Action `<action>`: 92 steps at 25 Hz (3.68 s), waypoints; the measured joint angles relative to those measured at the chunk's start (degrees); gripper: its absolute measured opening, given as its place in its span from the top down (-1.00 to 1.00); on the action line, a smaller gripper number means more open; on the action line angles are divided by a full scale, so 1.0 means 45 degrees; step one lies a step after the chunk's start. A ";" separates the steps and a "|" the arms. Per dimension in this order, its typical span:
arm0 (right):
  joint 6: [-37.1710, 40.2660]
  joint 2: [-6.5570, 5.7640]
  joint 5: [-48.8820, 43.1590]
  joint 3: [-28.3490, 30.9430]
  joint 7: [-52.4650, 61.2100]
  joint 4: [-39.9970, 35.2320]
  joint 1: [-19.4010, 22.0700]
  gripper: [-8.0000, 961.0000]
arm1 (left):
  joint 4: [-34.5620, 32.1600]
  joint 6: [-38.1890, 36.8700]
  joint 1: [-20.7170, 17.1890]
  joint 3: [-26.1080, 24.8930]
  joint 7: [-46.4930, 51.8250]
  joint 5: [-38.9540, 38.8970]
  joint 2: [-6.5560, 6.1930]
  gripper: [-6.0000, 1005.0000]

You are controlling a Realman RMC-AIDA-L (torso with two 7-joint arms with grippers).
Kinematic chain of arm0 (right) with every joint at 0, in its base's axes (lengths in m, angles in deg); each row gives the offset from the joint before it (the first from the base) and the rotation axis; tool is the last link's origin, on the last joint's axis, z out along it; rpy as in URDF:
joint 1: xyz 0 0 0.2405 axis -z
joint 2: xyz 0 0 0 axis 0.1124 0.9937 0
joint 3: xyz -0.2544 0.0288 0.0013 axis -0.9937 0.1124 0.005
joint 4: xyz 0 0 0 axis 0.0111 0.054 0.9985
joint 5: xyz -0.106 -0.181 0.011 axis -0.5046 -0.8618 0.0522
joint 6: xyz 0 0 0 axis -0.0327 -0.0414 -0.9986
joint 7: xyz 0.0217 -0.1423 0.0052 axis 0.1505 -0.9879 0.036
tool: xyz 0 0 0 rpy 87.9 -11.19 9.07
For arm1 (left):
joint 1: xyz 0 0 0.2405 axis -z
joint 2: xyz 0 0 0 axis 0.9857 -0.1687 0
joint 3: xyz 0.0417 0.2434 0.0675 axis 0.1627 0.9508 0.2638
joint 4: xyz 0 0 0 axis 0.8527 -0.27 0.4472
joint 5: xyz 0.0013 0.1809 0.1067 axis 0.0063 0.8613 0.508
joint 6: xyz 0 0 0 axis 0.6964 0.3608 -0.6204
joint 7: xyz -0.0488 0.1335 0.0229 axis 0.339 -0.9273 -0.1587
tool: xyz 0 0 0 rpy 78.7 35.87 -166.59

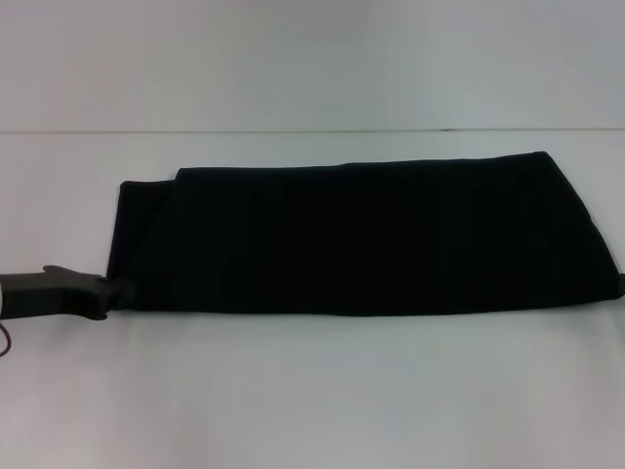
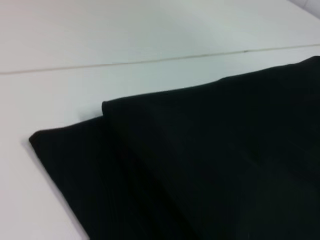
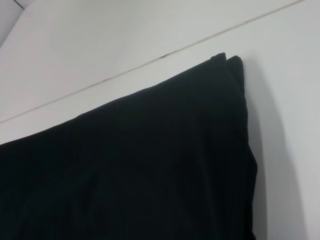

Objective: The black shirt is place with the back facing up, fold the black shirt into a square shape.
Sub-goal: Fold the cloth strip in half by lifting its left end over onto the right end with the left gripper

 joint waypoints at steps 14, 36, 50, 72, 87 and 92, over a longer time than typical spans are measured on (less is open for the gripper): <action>0.0161 -0.0121 -0.0003 0.0266 -0.0068 -0.0014 0.0244 0.98 | -0.0254 -0.0123 -0.0087 -0.0023 0.0051 0.0326 -0.0022 0.96; 0.3374 0.0009 0.1398 0.2163 -0.1949 -0.1488 0.0417 0.35 | -0.1758 -0.2120 -0.0353 -0.1230 0.4736 0.0700 -0.0290 0.31; 0.2498 -0.0152 0.1379 0.0931 -0.2176 -0.1288 -0.1335 -0.63 | 0.0069 -0.4426 0.1008 -0.1378 1.1120 0.2574 -0.1005 -0.42; 0.2250 -0.0104 0.1599 0.1029 -0.2398 -0.1342 -0.1674 -0.88 | 0.2140 -0.2536 0.1527 -0.1726 1.4659 0.2355 -0.1212 -0.58; 0.2246 -0.0145 0.1701 0.1071 -0.2412 -0.1362 -0.1567 -0.88 | 0.2844 -0.1263 0.1646 -0.1579 1.4617 0.2316 -0.1209 -0.58; 0.2239 -0.0155 0.1777 0.1071 -0.2412 -0.1379 -0.1535 -0.88 | 0.2990 -0.0935 0.1720 -0.1602 1.4612 0.2315 -0.1190 -0.58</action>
